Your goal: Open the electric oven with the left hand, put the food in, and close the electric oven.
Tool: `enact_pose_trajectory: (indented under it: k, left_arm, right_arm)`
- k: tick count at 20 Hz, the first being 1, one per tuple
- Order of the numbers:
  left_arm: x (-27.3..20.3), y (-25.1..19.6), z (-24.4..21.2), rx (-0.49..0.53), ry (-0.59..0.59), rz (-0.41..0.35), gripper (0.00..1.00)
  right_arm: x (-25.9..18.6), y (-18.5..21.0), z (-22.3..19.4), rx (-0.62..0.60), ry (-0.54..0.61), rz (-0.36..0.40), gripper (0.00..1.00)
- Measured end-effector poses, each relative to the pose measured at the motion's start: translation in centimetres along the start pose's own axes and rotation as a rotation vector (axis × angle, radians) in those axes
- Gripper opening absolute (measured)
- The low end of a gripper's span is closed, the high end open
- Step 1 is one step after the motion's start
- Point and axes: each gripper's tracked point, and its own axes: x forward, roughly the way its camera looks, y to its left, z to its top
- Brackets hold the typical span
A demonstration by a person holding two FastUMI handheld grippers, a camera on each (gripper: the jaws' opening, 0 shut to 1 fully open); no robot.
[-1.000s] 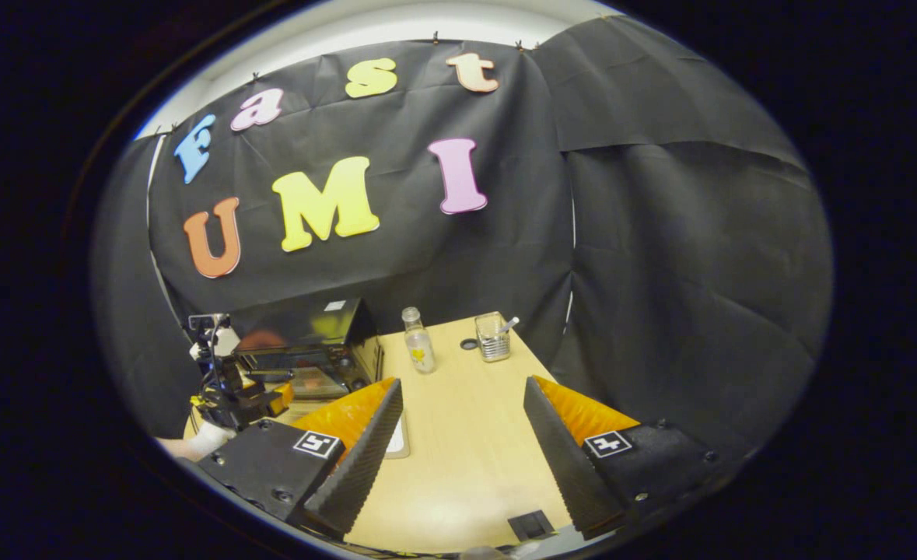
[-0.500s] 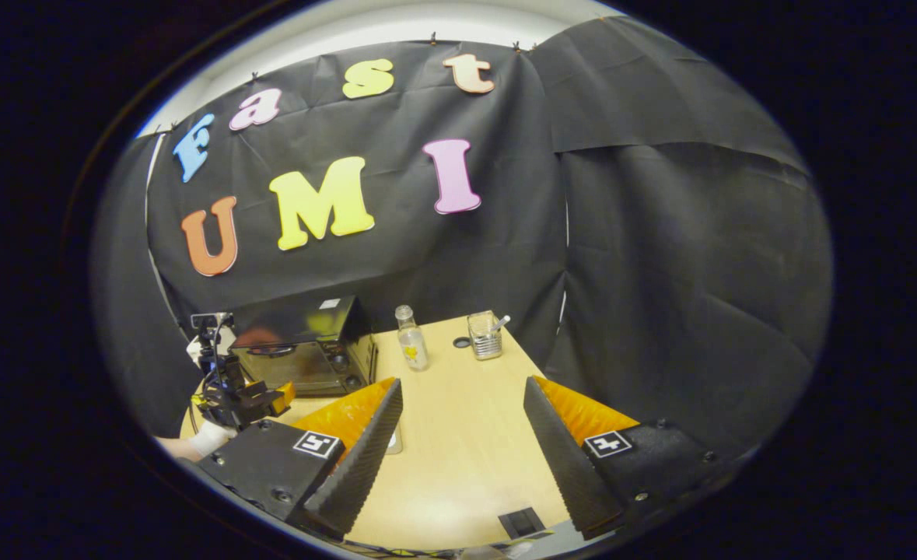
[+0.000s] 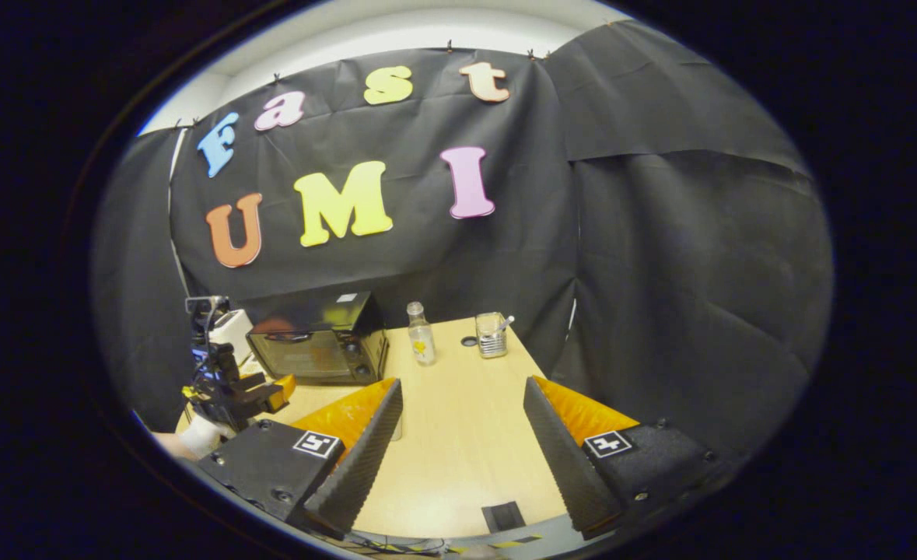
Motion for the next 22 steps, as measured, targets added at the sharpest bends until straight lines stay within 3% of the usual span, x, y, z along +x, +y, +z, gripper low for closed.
enact_pose_trajectory:
  k: [8,14,18,22]
  left_arm:
    - [-18.9,-0.6,7.4,-0.044,-0.238,0.092,0.97]
    - [-31.8,1.0,6.0,-0.019,-0.295,0.203,0.96]
    - [-36.9,1.0,5.2,0.006,-0.319,0.233,0.96]
    - [-38.0,0.3,5.3,-0.013,-0.327,0.220,0.96]
  right_arm:
    - [-6.4,-4.0,0.0,-0.052,-0.089,0.079,0.99]
    - [-10.3,-4.4,-0.1,-0.105,-0.198,0.109,0.99]
    - [-11.6,-3.3,-1.3,-0.083,-0.190,0.157,0.99]
    - [-12.1,-3.0,-1.8,-0.080,-0.190,0.157,0.99]
